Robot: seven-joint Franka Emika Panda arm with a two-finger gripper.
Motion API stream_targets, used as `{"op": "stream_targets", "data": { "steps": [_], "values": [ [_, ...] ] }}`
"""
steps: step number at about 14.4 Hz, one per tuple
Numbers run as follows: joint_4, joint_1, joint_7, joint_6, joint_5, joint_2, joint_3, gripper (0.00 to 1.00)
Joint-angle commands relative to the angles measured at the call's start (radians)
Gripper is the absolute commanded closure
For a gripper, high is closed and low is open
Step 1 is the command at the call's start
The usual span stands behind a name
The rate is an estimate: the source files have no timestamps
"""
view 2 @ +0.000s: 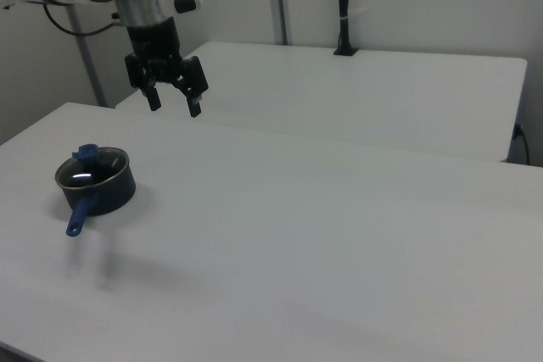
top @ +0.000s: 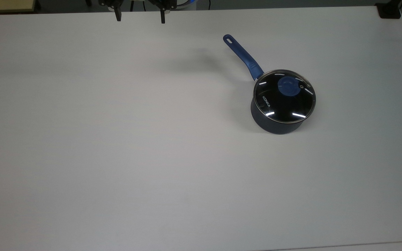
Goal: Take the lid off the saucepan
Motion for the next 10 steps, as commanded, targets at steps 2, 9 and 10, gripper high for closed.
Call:
{"op": "stream_targets", "data": {
  "steps": [2, 9, 10],
  "values": [
    [-0.042, 0.003, 0.008, 0.023, 0.016, -0.027, -0.007, 0.0],
    [-0.042, 0.007, 0.007, 0.023, 0.016, -0.023, -0.007, 0.0],
    [-0.041, 0.01, 0.007, 0.023, 0.016, -0.02, -0.007, 0.0]
  ]
}}
